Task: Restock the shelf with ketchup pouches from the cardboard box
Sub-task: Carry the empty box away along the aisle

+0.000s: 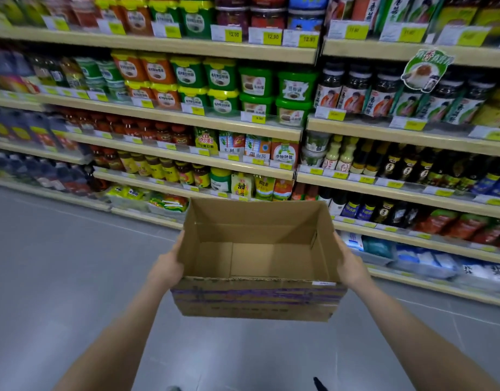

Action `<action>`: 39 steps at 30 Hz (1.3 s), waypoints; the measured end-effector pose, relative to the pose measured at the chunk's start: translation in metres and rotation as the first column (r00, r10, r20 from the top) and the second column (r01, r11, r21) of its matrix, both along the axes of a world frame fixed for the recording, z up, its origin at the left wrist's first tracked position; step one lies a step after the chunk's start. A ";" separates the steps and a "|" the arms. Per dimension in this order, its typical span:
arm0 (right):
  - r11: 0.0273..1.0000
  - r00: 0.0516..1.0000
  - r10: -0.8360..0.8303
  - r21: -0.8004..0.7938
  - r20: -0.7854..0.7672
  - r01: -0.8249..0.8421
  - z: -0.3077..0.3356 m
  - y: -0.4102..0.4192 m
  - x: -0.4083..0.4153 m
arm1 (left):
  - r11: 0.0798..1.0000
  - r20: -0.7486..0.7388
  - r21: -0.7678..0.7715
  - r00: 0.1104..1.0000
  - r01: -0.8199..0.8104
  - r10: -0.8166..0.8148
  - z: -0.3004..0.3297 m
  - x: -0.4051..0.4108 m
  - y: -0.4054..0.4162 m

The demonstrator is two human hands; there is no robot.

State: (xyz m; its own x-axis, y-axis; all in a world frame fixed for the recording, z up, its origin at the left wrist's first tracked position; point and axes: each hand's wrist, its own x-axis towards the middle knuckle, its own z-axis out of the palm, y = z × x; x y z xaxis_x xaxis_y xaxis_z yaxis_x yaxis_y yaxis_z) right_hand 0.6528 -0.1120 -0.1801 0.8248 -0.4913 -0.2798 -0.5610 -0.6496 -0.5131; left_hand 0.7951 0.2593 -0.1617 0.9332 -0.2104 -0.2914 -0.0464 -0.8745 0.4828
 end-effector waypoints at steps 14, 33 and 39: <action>0.977 0.983 -0.183 0.114 0.003 0.181 0.014 0.198 0.116 | 0.977 -0.061 -0.006 0.975 0.212 -0.212 0.004 0.180 0.158; 0.861 0.944 -0.330 0.413 0.006 0.298 -0.098 0.275 0.305 | 0.980 -0.151 -0.062 0.969 0.191 -0.198 -0.141 0.373 0.214; 0.817 0.917 -0.395 0.434 -0.059 0.380 -0.249 0.277 0.356 | 0.985 -0.243 -0.064 0.955 0.160 -0.171 -0.282 0.422 0.222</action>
